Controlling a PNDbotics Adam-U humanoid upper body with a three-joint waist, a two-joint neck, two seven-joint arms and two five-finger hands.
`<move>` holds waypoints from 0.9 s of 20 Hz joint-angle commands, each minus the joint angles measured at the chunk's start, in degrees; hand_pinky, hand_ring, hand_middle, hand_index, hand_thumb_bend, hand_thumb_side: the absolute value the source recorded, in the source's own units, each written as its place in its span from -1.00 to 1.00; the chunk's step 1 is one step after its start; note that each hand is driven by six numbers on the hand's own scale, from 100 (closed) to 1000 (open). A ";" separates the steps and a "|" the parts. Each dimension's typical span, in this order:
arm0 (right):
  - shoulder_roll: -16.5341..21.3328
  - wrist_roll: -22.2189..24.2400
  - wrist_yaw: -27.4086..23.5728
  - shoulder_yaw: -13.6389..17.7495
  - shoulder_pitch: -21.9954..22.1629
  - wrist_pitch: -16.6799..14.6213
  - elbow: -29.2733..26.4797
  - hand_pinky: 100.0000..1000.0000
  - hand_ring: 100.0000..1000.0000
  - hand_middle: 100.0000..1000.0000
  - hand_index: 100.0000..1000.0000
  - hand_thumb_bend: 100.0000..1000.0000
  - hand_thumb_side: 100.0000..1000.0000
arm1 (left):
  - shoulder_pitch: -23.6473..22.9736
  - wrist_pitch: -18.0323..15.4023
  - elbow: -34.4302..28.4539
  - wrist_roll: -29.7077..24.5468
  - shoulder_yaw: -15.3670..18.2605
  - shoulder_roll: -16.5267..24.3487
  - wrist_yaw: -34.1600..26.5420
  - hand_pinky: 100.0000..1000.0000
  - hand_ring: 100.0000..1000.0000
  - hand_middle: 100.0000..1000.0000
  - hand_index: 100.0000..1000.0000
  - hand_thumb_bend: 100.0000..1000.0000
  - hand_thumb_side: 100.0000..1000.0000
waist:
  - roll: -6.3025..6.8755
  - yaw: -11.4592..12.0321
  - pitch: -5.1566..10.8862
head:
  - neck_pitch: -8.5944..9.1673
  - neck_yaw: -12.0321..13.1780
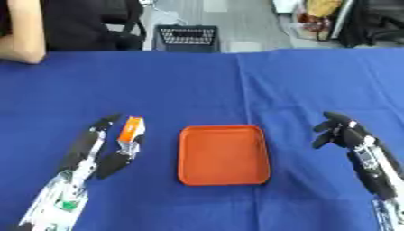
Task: Pick up objects on the table and place them in the box.
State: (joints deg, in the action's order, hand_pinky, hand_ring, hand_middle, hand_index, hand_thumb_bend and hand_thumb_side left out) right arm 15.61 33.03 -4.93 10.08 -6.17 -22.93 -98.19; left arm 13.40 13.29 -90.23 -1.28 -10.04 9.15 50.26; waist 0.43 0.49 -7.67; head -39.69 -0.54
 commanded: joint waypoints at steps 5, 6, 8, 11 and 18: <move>0.82 0.15 -0.11 0.20 -0.42 -0.08 -0.72 0.02 0.01 0.25 0.78 -1.00 0.85 | 0.99 -0.30 0.16 -0.33 -0.53 -0.43 0.75 1.00 1.00 0.71 1.00 -0.29 0.32 | 0.05 -0.14 0.66 | 0.76 -0.18; 0.82 0.14 -0.11 0.20 -0.42 -0.08 -0.72 0.02 0.01 0.25 0.78 -1.00 0.85 | 1.01 -0.30 0.31 -0.31 -0.55 -0.49 0.84 1.00 1.00 0.71 1.00 -0.30 0.32 | 0.05 -0.15 0.65 | 0.75 -0.19; 0.82 0.14 -0.10 0.21 -0.42 -0.07 -0.73 0.02 0.01 0.25 0.78 -1.00 0.85 | 1.01 -0.28 0.61 -0.27 -0.56 -0.56 0.99 1.00 1.00 0.70 1.00 -0.32 0.30 | 0.05 -0.16 0.65 | 0.73 -0.18; 0.82 0.14 -0.08 0.20 -0.41 -0.07 -0.72 0.02 0.01 0.25 0.78 -1.00 0.85 | 1.00 -0.25 0.89 -0.20 -0.54 -0.59 1.15 1.00 1.00 0.70 1.00 -0.34 0.30 | 0.05 -0.16 0.67 | 0.72 -0.19; 0.81 0.16 -0.10 0.18 -0.42 -0.07 -0.71 0.02 0.01 0.25 0.78 -1.00 0.86 | 0.91 -0.08 1.62 -0.13 -0.49 -0.68 1.35 1.00 1.00 0.68 1.00 -0.39 0.30 | 0.02 -0.14 0.69 | 0.74 -0.18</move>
State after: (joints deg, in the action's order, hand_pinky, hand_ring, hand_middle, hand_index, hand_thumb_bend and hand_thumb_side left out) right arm 15.61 33.04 -4.94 10.08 -6.17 -22.92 -98.19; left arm 13.47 13.08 -88.11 -1.49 -10.38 8.68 51.31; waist 0.46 0.46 -7.67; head -39.69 -0.54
